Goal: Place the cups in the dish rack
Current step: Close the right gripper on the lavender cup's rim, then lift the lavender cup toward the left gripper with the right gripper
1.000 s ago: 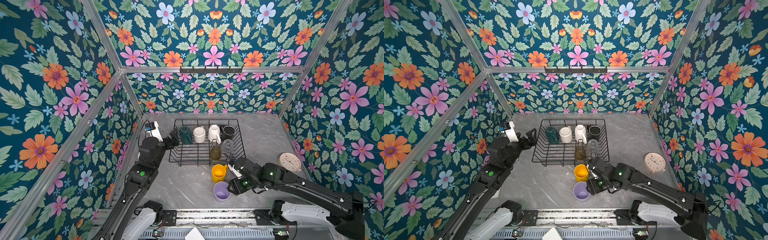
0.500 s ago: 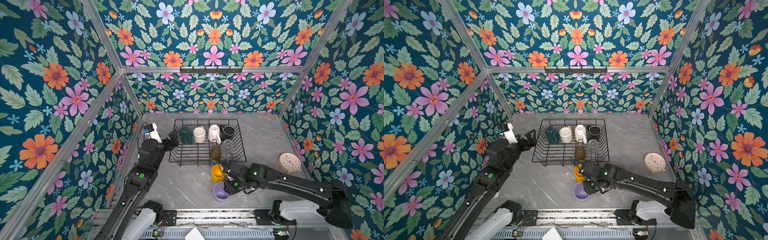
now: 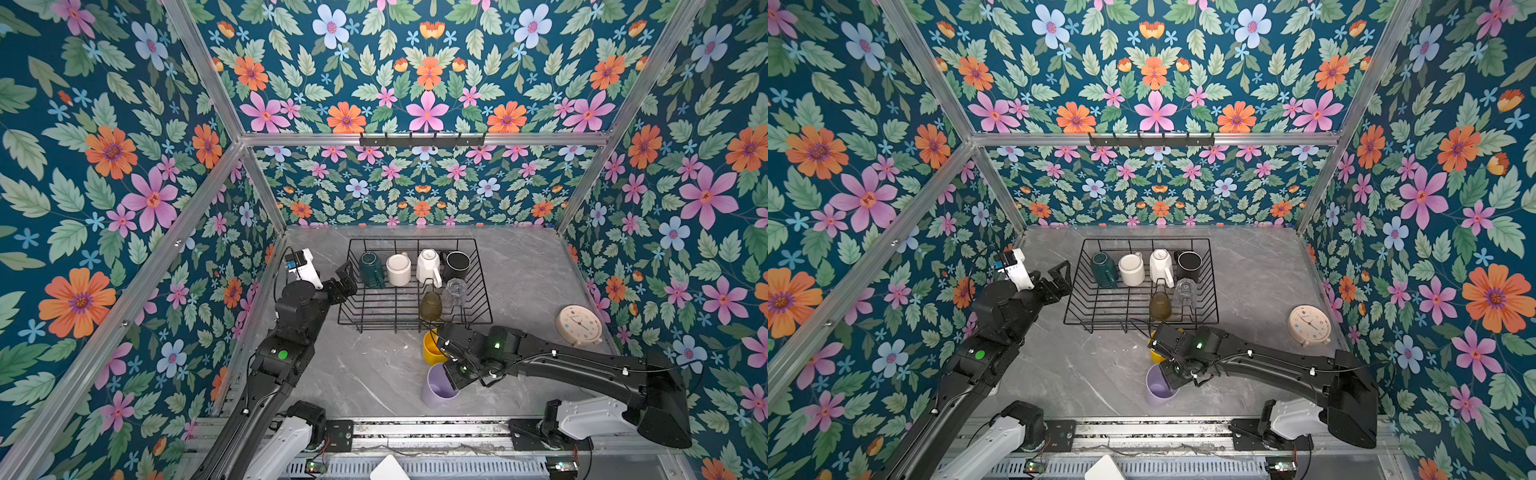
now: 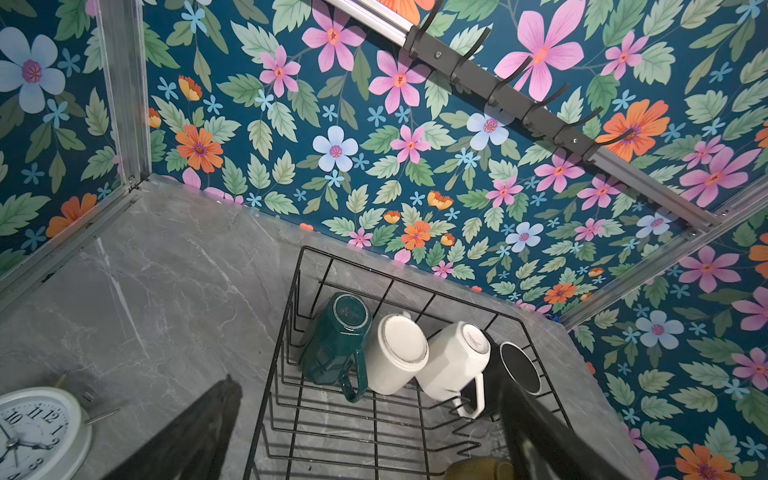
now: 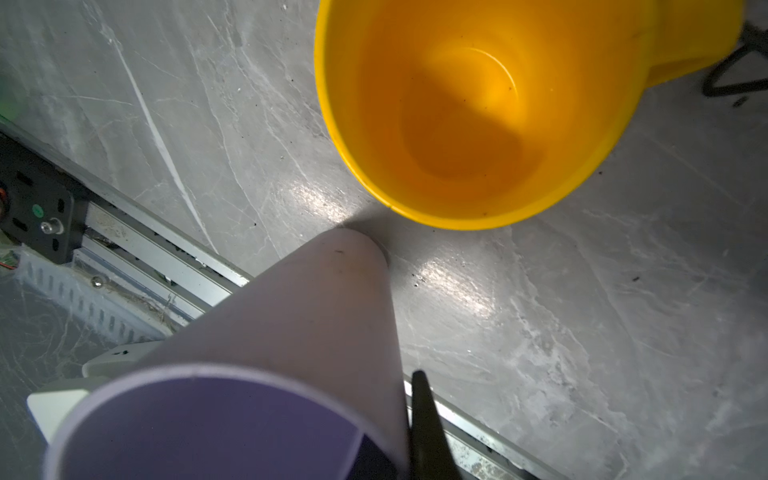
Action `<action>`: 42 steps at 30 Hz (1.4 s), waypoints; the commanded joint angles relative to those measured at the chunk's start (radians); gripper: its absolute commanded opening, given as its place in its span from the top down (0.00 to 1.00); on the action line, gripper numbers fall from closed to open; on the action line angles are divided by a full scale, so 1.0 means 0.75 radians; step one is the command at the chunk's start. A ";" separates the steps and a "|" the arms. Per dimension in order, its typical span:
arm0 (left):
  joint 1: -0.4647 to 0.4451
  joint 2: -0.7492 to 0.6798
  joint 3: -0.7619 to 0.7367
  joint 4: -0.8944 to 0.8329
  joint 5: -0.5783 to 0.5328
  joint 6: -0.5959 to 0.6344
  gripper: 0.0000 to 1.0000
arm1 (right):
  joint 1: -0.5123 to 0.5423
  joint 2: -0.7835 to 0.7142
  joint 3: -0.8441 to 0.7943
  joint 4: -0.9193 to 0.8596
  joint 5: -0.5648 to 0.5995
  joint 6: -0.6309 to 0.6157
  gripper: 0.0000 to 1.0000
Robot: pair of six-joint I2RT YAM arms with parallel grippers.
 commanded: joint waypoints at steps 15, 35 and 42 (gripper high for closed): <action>0.000 -0.081 -0.044 0.110 0.106 0.013 0.00 | -0.046 -0.154 0.156 -0.047 -0.093 -0.061 1.00; 0.001 -0.084 -0.239 0.748 1.319 -0.083 0.00 | -0.801 -0.392 -0.085 0.922 -1.034 0.358 1.00; 0.000 -0.073 -0.297 0.949 1.493 -0.188 0.00 | -0.838 -0.307 -0.041 1.119 -1.155 0.425 1.00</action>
